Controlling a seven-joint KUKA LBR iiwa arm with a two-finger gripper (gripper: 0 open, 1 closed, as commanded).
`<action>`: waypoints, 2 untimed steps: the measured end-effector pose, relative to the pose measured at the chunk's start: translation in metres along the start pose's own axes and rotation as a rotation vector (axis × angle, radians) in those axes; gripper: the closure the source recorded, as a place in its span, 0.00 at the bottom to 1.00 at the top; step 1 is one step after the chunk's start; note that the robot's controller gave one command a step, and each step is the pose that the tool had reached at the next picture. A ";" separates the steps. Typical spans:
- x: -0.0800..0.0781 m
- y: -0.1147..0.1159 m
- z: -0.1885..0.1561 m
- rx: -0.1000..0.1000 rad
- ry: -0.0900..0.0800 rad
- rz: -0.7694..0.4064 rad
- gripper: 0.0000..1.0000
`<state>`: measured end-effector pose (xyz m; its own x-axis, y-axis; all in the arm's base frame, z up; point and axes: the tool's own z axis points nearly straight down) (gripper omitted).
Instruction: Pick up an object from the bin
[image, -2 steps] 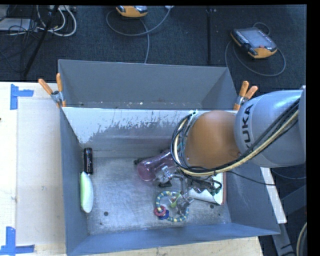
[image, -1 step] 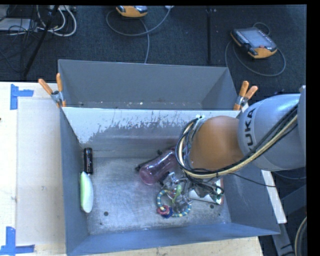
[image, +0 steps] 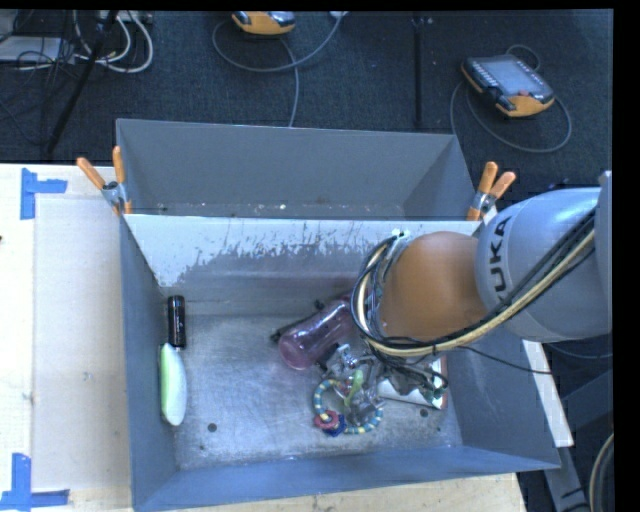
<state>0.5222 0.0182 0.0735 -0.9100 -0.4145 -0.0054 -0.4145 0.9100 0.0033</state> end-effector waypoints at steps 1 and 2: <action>0.001 0.000 -0.002 0.000 0.002 0.000 1.00; 0.003 0.001 -0.015 0.000 0.010 0.001 1.00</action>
Offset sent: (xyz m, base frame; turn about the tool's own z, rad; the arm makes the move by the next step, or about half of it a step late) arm -0.0001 0.0001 0.0524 0.0000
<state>0.5195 0.0174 0.0885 -0.9106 -0.4132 0.0044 -0.4132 0.9107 0.0035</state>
